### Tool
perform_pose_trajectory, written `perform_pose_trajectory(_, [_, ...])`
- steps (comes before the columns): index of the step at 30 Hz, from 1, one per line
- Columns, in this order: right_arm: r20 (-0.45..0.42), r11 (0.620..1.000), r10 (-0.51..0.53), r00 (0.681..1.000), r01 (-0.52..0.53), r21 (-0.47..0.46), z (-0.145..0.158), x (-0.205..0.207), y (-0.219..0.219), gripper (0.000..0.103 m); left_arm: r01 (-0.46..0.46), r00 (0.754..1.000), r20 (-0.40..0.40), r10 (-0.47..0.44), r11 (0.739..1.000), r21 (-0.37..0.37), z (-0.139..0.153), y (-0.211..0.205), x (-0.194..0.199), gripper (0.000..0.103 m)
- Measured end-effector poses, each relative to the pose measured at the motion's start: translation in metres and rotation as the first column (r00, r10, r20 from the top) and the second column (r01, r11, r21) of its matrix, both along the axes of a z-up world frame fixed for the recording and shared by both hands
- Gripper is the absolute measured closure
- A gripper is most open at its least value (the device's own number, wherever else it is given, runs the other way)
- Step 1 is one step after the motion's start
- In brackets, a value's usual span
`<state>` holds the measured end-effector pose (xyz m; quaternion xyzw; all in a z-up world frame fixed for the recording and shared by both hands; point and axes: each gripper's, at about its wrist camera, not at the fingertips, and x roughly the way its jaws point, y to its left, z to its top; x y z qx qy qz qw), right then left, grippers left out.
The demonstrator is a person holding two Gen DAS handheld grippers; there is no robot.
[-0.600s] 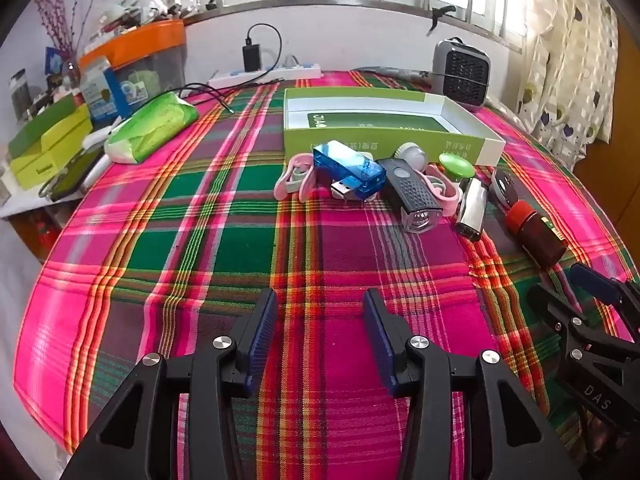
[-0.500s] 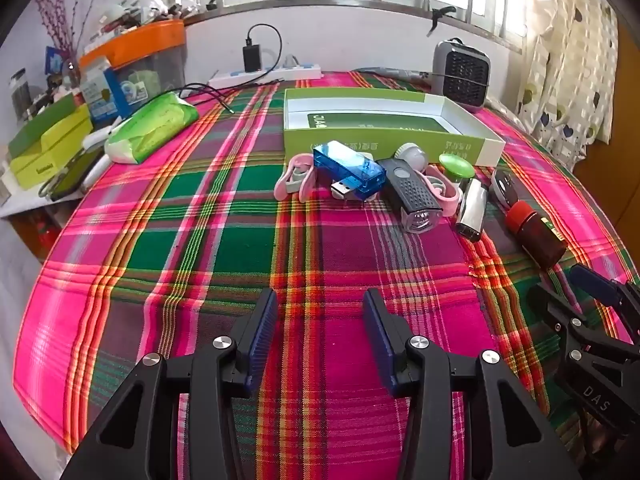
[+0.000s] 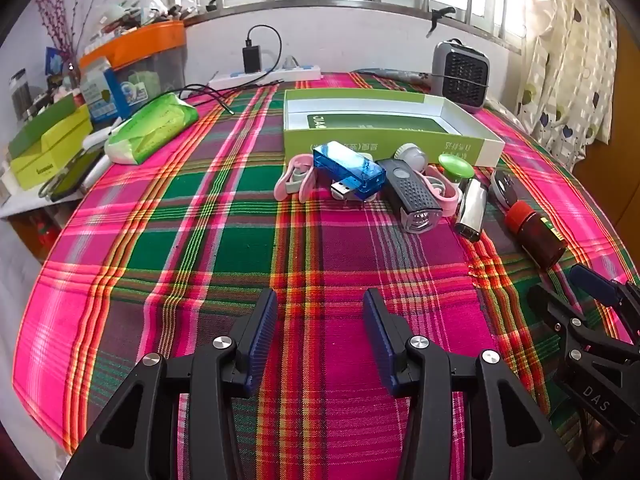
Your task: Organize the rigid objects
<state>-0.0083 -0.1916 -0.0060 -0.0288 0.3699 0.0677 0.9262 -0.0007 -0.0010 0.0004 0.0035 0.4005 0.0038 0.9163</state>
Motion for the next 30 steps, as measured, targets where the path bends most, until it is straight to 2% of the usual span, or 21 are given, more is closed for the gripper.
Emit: perform_pose_trajectory(30, [0.001, 1.0, -0.001, 1.0, 0.001, 0.0, -0.0016, -0.002, 0.0005, 0.035, 0.001, 1.0, 0.001, -0.001, 1.0, -0.001, 0.0001, -0.0003, -0.0002, 0.06])
